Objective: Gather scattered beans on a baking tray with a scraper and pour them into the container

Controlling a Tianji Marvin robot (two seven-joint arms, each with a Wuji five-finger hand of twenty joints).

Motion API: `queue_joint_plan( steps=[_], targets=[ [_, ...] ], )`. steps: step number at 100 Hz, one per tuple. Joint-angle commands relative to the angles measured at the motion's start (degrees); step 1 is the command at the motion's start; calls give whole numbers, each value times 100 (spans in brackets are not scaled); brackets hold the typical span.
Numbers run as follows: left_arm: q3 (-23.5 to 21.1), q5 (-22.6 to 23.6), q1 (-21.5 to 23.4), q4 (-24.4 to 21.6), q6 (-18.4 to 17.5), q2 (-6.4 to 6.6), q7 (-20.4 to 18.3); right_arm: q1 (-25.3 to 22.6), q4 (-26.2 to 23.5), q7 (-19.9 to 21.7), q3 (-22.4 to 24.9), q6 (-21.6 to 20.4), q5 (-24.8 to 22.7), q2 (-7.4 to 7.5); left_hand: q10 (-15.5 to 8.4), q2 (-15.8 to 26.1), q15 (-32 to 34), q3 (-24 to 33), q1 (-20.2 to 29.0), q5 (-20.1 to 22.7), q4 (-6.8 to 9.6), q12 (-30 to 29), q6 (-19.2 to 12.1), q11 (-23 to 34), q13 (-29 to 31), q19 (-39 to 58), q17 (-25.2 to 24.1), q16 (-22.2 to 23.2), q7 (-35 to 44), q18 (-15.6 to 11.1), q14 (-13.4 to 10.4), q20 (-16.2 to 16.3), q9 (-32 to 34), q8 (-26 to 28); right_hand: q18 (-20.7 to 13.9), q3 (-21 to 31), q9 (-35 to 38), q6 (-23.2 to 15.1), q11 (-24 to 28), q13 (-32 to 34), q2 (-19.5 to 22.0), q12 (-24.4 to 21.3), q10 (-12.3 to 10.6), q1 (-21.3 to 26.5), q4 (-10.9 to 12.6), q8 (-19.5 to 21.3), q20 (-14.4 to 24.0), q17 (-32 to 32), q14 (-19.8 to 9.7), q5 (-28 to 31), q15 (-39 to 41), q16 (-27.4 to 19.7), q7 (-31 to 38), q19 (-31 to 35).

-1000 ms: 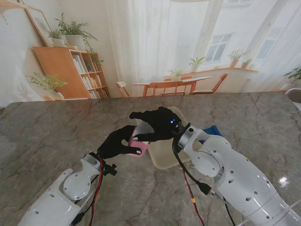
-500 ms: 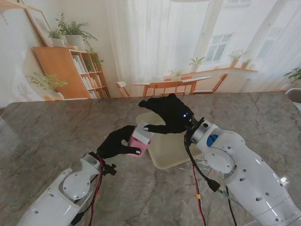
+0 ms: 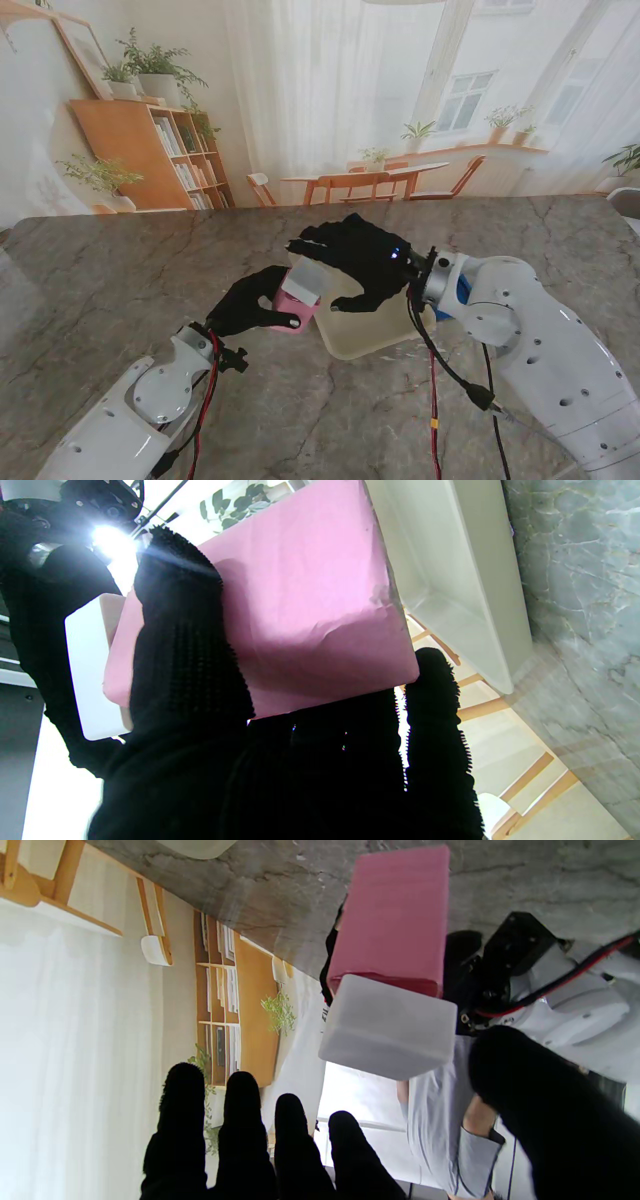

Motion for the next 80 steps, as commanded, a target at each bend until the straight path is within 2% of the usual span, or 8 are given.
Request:
queue_joint_plan(
  steps=[1,13,25,34,42,56,71,80],
  targets=[
    [27,-37,-7,2,-35,-10,-2,100,86,3,-88,-30,-34,15,-1050,1204,273,1079,1398,742,683,394,-1245,962,182,153,28,92,1205,-32,-237,181,908,436,-102,322,-144,178,157,-149,-233,-71,100,34,-149,-174,14,-8,98,-16,121,-53,-100,127],
    [46,-45,-15,7,-56,-11,-5,263,234,-265,-292,-22,-174,8,-1049,1205,270,1071,1396,747,683,390,-1254,959,185,150,35,91,1208,-41,-239,179,910,427,-166,637,-74,70,537,78,-428,-15,-69,124,-216,105,118,232,-36,-46,306,18,52,268],
    [59,-44,-18,8,-77,-14,3,459,436,-617,-551,-14,-337,1,-1051,1207,266,1065,1395,745,683,390,-1250,957,181,148,41,90,1212,-37,-242,177,905,424,-258,772,262,-187,975,589,-504,62,-394,139,-275,1366,269,649,-316,-204,519,153,405,403],
    [57,-37,-11,0,-81,-15,12,569,567,-768,-705,-13,-370,-7,-1052,1203,269,1063,1399,750,684,392,-1245,962,186,146,42,92,1219,-41,-233,176,914,422,-338,811,581,-435,1229,949,-533,216,-631,129,-300,2033,312,850,-475,-323,687,250,804,440],
    [45,-30,3,-17,-69,-14,20,639,677,-918,-809,-29,-373,-20,-1042,1210,268,1061,1396,739,685,390,-1248,955,183,141,37,93,1217,-41,-236,174,900,419,-331,874,1077,-838,1528,1285,-567,415,-1023,143,-318,2681,342,987,-680,-328,942,384,1349,474],
    [25,-15,30,-46,-50,-17,44,714,779,-1210,-953,24,-536,-10,-1043,1216,268,1062,1400,738,686,392,-1244,958,180,140,32,95,1219,-36,-231,175,903,416,-367,924,1831,-1507,2089,1801,-555,783,-1694,123,-334,2861,371,1148,-1058,191,1515,658,1848,532],
    [22,-2,38,-52,-55,-19,62,763,883,-1535,-1100,264,-616,-24,-1046,1213,269,1061,1397,736,685,393,-1246,957,181,145,42,96,1222,-41,-236,178,901,417,-367,885,2553,-2132,2703,2322,-383,1123,-2225,71,-351,2880,415,1324,-1376,711,2072,899,2589,621],
    [26,0,36,-48,-58,-20,64,776,918,-1644,-1163,388,-599,-44,-1049,1215,269,1056,1400,732,684,393,-1238,957,181,145,40,97,1221,-40,-235,179,899,416,-394,576,2966,-2348,2984,2610,-52,1285,-2443,-47,-330,2216,426,1386,-1525,779,2255,949,3566,636]
  ],
)
